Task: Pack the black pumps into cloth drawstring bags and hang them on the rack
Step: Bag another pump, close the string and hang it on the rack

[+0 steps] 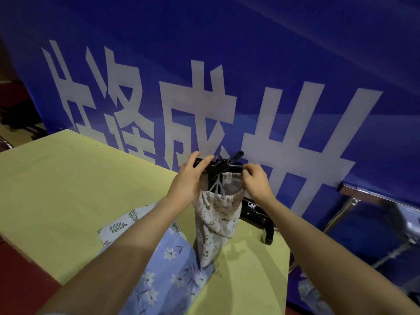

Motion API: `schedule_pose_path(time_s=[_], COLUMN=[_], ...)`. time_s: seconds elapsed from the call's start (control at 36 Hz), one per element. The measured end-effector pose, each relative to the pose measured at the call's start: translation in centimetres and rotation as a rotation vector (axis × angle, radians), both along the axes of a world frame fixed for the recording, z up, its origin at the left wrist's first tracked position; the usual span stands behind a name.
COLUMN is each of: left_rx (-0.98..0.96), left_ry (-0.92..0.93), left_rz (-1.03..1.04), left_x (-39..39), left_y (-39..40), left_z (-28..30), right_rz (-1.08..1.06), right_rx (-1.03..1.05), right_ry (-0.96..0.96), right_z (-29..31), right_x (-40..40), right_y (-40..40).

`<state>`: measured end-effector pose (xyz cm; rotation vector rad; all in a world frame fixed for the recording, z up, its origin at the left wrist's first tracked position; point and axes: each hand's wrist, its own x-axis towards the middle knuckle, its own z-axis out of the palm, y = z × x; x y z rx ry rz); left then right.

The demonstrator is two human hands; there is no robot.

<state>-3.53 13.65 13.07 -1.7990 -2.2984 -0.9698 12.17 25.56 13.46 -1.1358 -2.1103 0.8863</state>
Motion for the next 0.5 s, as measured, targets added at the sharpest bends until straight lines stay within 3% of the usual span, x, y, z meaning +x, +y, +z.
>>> schedule_pose_path(time_s=[0.08, 0.19, 0.33, 0.5], left_rx=[-0.011, 0.057, -0.021, -0.086], left_ry=[-0.014, -0.203, 0.047, 0.125], left_rz=[-0.001, -0.061, 0.009, -0.022], left_x=[0.6, 1.3, 1.8, 2.5], left_y=[0.0, -0.7, 0.4, 0.3], left_z=[0.4, 0.6, 1.1, 1.6], right_rz=[-0.025, -0.036, -0.095, -0.193], right_rx=[0.022, 0.083, 0.17, 0.104], right_ry=[-0.016, -0.051, -0.059, 0.166], right_z=[0.9, 2.4, 3.9, 5.3], right_x=[1.0, 1.9, 2.3, 2.5], right_y=[0.7, 1.2, 1.5, 1.6])
